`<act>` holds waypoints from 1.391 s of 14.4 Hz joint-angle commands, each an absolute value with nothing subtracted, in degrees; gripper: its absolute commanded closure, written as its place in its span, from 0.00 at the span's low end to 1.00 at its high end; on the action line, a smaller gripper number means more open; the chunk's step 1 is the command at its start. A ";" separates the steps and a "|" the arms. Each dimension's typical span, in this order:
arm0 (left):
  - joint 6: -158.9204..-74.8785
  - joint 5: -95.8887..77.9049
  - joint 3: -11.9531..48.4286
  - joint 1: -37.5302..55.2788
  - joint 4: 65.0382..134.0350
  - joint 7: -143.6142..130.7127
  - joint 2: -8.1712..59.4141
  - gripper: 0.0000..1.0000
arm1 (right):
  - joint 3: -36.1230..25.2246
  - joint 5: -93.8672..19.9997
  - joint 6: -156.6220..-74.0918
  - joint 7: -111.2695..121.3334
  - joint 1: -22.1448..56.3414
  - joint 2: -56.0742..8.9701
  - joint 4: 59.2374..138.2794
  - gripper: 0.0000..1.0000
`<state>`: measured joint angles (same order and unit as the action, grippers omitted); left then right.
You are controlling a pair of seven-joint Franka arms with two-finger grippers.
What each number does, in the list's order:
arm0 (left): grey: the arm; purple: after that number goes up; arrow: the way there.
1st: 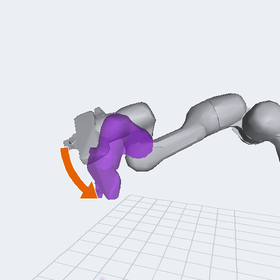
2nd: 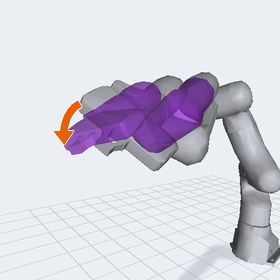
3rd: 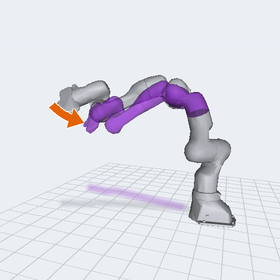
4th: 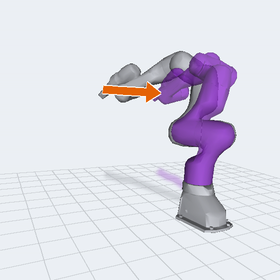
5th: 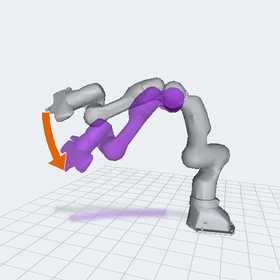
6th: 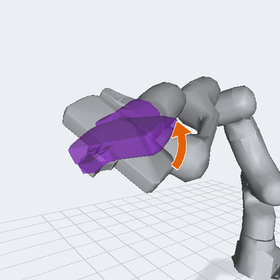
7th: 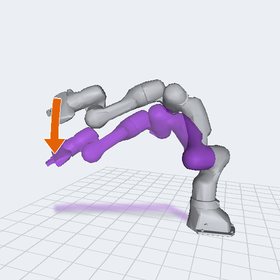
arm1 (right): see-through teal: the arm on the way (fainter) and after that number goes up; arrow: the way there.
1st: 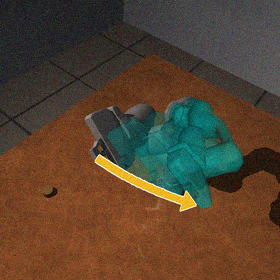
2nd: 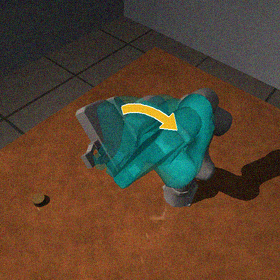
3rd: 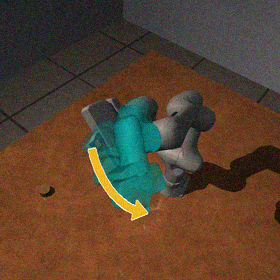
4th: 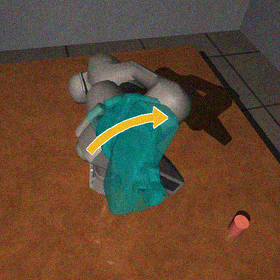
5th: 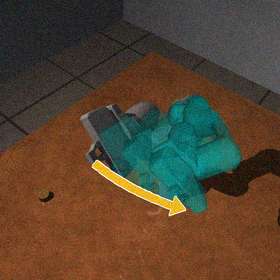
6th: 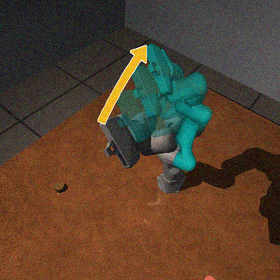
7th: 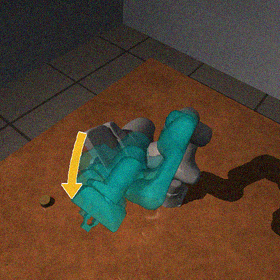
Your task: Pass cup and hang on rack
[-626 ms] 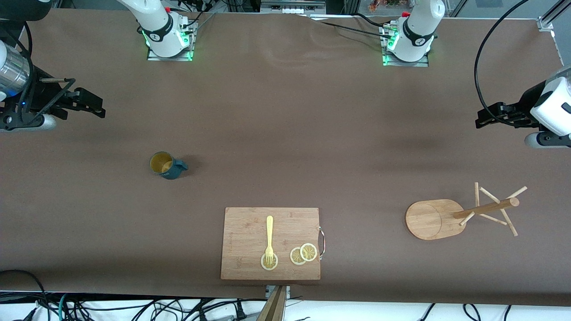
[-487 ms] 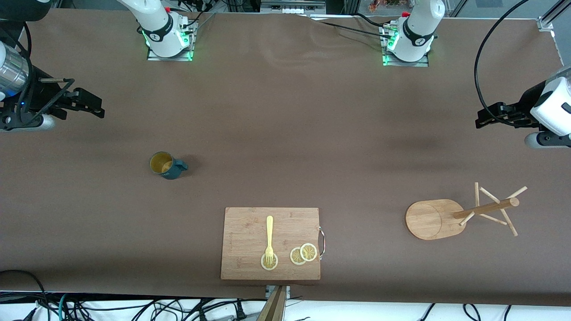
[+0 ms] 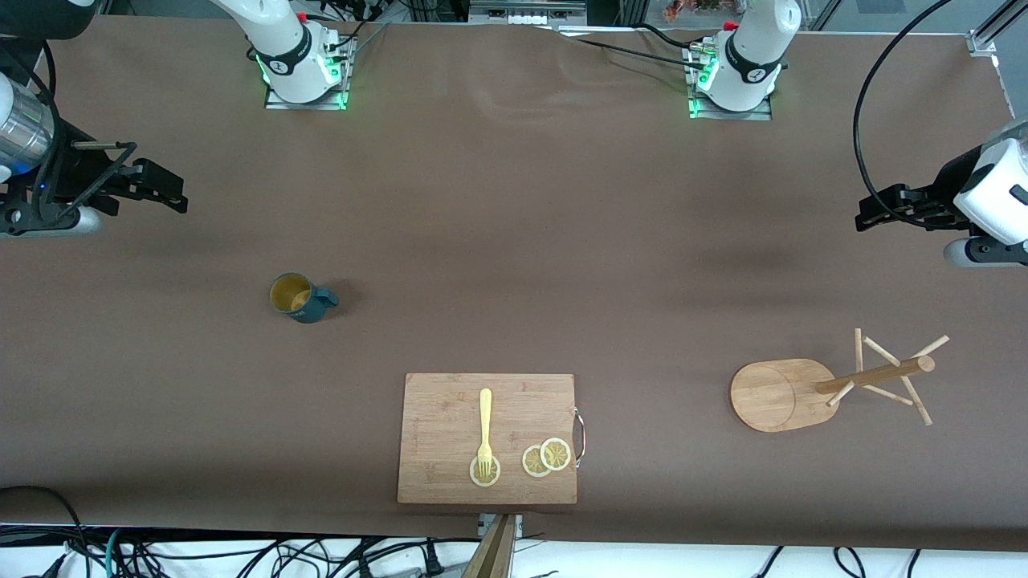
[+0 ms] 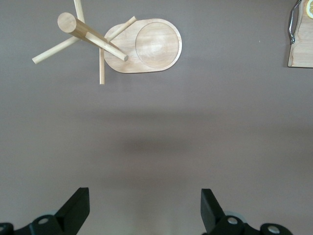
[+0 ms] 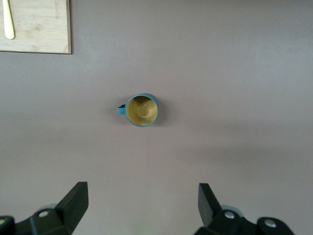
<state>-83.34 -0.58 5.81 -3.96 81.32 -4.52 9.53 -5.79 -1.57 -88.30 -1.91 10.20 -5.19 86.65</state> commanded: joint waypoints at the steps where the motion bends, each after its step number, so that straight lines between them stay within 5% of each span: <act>1: -83.23 -0.44 5.80 -3.78 80.16 -4.75 10.10 0.00 | -4.83 0.44 -87.28 -1.40 10.02 -5.63 85.52 0.01; 20: -83.50 -0.09 5.63 -3.25 84.28 -4.39 6.16 0.00 | -5.01 0.62 -88.15 -1.50 10.28 -6.50 86.92 0.01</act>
